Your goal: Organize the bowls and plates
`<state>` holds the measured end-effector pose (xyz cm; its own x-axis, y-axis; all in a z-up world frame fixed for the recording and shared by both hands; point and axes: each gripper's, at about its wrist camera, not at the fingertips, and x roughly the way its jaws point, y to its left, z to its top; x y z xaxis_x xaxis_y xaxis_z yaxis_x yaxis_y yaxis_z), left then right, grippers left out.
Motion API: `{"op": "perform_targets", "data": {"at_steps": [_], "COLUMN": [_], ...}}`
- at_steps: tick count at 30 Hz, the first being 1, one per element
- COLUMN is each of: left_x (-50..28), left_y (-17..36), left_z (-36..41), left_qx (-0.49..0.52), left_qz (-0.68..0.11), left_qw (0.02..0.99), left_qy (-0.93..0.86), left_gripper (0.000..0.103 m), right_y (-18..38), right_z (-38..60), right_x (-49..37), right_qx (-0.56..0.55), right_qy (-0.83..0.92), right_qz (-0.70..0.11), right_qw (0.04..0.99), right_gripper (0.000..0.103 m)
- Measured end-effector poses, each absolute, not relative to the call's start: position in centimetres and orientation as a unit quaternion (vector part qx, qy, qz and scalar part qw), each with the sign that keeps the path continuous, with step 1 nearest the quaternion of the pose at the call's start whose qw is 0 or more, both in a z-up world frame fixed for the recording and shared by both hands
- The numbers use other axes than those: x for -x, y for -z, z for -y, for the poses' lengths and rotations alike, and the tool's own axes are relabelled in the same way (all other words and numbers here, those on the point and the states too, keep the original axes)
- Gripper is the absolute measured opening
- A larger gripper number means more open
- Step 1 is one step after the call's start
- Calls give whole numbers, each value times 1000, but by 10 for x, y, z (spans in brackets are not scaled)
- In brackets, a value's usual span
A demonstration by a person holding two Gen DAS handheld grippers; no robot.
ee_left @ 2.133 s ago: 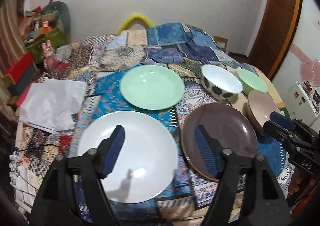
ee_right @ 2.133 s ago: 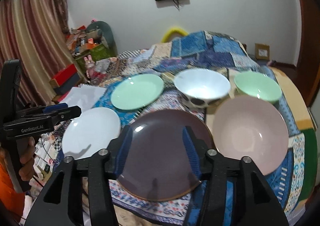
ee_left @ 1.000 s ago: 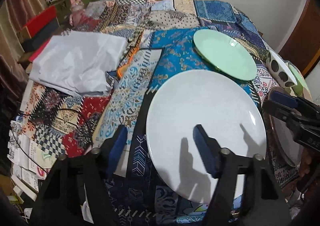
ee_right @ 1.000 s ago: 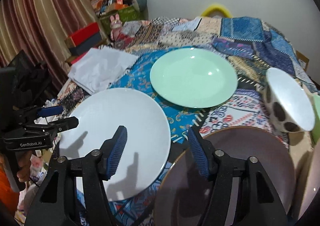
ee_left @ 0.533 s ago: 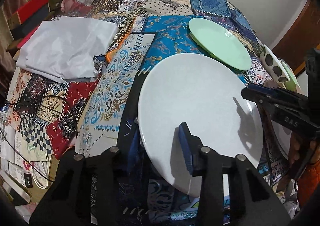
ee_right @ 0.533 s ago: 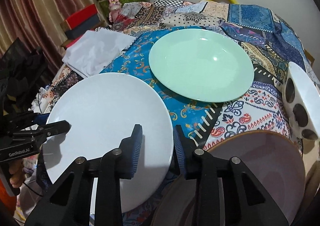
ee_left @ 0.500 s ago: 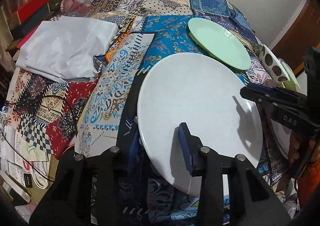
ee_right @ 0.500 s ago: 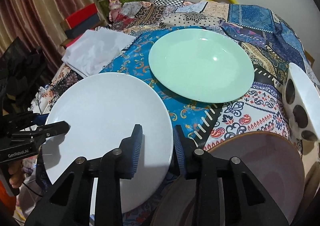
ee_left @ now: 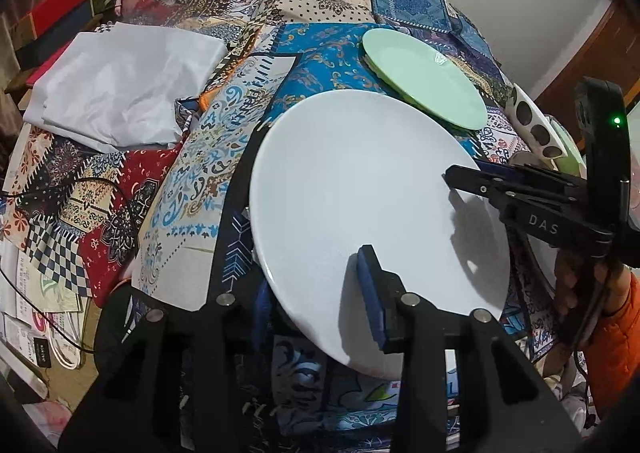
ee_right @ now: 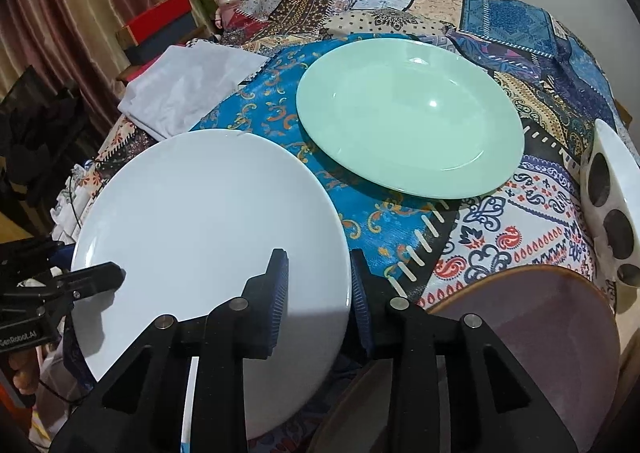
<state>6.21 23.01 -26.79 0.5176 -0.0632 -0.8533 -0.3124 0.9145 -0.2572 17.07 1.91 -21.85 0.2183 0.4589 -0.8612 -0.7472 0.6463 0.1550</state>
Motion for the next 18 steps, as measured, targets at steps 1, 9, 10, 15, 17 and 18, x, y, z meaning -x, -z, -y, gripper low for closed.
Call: {"op": "perform_targets", "data": {"at_steps": [1,9,10,15,17,18], "left_x": [-62,-64,-64,-62,-62,-62], "left_y": [268,266,266,260,255,254], "left_z": [-230,-240,-241,-245,-244,-243], "left_qx": [193,217,220,226,222,220], "left_qz": [-485,-488,-488,-484,-480,-479], "left_qw": [850,840,839,840,843,844], "left_qy": [-74,-94,-96,-101,-102,-103], "left_gripper": [40,40,40,40,40,40], "right_y": [218,214,213,207,204,202], "right_z": [-19,-10,-10,-4,-3,-2], "right_x": [-171,-169,-167,-160,-159,-159], "right_qx": [149,108,105,89,86,85], "right_qy": [-394,-398,-399,-400,-401,-401], "right_qz": [-487,-498,-497,-491,-487,-485], "right_qw": [765,763,763,769,771,773], "right_gripper": [32,28,27,26,26,26]}}
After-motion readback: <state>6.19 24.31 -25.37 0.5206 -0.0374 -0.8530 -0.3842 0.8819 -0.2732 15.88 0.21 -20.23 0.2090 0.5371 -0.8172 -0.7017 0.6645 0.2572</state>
